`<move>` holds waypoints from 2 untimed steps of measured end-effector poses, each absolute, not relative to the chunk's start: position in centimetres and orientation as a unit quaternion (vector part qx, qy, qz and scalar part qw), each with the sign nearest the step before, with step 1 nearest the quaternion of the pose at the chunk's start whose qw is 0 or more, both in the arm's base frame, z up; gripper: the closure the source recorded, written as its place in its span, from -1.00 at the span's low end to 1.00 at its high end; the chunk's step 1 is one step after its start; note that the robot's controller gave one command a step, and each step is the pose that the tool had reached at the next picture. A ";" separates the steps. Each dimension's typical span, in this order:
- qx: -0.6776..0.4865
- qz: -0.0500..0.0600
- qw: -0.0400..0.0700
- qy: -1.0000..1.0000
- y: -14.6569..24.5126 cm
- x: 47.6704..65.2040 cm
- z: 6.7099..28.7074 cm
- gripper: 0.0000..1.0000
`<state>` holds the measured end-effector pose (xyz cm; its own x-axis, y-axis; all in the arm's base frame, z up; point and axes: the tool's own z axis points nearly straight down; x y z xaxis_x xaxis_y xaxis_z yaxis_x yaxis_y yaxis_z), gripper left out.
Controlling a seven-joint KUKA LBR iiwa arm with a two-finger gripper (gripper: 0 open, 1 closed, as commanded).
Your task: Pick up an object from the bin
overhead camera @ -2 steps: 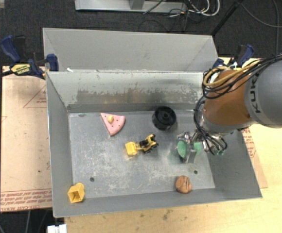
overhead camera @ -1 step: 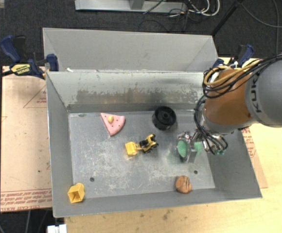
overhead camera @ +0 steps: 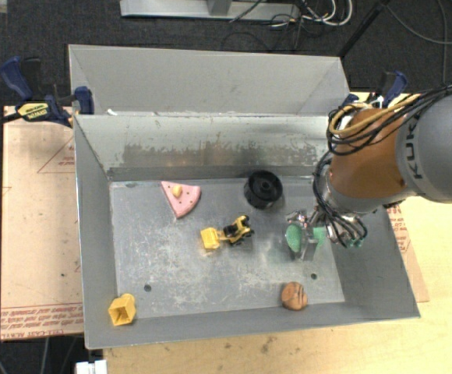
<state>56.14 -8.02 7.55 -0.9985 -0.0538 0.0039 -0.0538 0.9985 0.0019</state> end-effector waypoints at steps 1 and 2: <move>0.027 -0.001 0.004 -1.000 -8.0 56.0 9.7 1.00; 0.027 -0.001 0.001 -1.000 -8.0 56.2 12.1 1.00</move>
Offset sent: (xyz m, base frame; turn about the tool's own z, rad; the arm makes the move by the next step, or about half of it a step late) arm 0.0001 0.0000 0.0307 0.0000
